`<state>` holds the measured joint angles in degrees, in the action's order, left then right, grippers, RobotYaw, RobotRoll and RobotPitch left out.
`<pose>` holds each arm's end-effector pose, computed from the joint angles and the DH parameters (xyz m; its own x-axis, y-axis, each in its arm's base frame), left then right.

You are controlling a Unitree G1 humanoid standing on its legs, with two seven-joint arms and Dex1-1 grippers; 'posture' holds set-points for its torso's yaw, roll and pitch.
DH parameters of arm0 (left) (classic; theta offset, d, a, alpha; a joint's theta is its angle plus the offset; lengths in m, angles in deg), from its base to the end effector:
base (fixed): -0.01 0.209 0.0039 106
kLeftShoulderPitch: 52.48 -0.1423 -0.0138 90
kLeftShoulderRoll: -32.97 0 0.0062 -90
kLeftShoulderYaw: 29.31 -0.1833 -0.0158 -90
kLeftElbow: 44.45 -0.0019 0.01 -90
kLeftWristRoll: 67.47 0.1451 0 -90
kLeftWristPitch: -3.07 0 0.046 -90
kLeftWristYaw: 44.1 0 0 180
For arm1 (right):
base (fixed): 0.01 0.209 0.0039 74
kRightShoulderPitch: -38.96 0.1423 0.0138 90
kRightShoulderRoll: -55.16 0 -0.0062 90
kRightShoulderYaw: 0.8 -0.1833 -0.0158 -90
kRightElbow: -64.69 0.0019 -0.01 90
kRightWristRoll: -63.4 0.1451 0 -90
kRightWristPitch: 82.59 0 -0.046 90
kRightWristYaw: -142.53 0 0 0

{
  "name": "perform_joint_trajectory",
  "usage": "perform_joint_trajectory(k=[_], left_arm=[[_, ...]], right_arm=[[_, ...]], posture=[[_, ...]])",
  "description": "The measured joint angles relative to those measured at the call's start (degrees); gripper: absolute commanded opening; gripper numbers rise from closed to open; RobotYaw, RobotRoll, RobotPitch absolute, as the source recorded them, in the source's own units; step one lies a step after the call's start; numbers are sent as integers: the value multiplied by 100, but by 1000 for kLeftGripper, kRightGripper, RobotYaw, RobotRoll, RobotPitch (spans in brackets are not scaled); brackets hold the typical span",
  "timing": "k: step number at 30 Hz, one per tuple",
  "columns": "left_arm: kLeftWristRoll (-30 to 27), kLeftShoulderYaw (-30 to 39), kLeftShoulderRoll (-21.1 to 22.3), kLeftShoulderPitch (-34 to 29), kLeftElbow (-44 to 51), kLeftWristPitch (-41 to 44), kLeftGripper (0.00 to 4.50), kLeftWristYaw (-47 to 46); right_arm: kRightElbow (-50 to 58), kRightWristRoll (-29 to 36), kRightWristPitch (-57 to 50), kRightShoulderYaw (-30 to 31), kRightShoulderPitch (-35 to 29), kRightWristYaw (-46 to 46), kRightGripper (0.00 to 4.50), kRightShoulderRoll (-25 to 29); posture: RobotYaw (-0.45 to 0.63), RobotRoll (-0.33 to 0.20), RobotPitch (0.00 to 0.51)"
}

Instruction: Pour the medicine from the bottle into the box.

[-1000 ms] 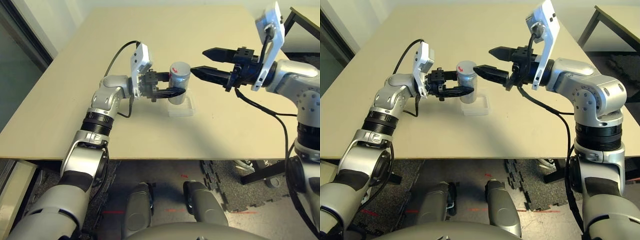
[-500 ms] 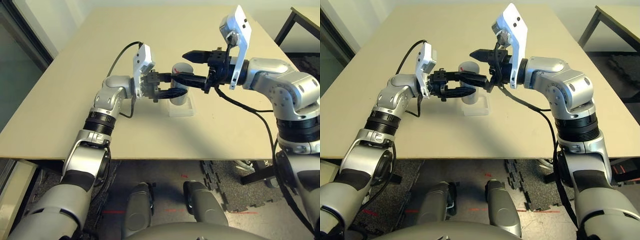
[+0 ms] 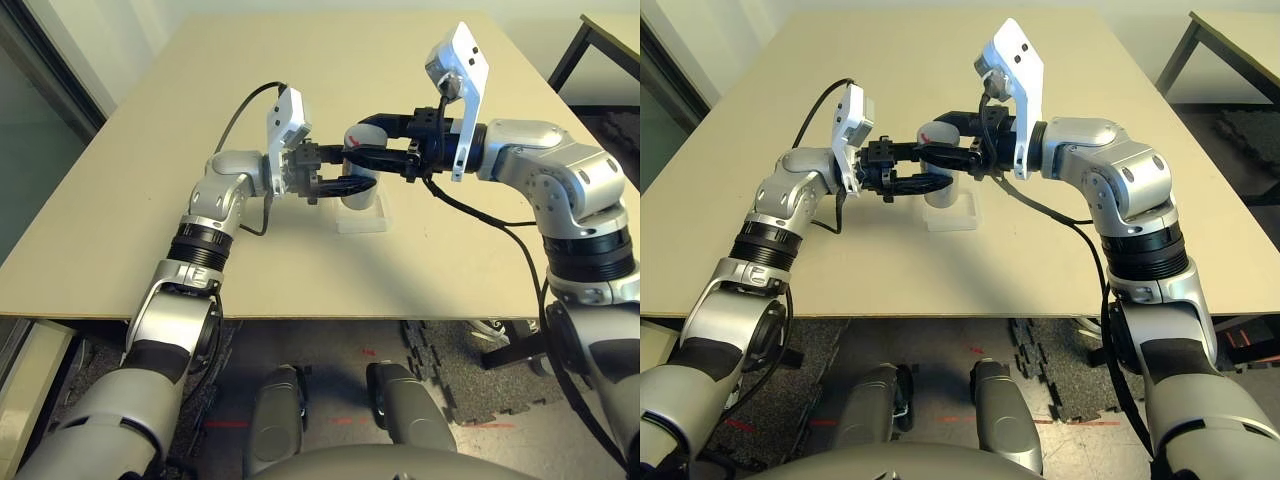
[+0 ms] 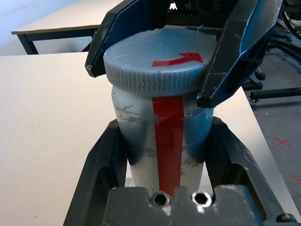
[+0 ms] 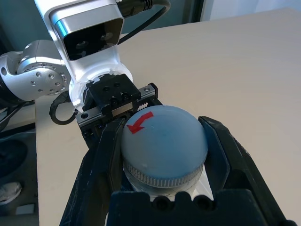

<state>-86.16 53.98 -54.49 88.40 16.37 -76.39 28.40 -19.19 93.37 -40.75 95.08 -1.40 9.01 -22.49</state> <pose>0.3498 0.1514 0.1904 0.1443 -0.9887 -0.0417 0.9763 0.1353 0.1691 0.2955 -0.1503 0.2568 0.4166 0.9014 -0.1184 -0.9064 0.4018 -0.1303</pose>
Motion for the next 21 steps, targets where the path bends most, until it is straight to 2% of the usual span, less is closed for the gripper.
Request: perform_joint_trajectory(k=[8,13,16,21], left_arm=[[9,31,3,2,-25,-58,2513,11],[104,85,23,20,-102,-205,2513,-58],[192,59,-8,0,-177,-204,2513,-161],[338,95,-10,6,-400,-290,2513,-481]], right_arm=[[44,92,-246,-115,57,-80,2582,-81],[-107,284,-353,-424,493,-237,2582,-335],[-228,295,-135,-615,824,-337,2582,-380],[-812,-10,304,-653,853,-500,2582,-413]], posture=[[-186,0,88],[-178,0,87],[-172,0,87],[-163,0,87]])
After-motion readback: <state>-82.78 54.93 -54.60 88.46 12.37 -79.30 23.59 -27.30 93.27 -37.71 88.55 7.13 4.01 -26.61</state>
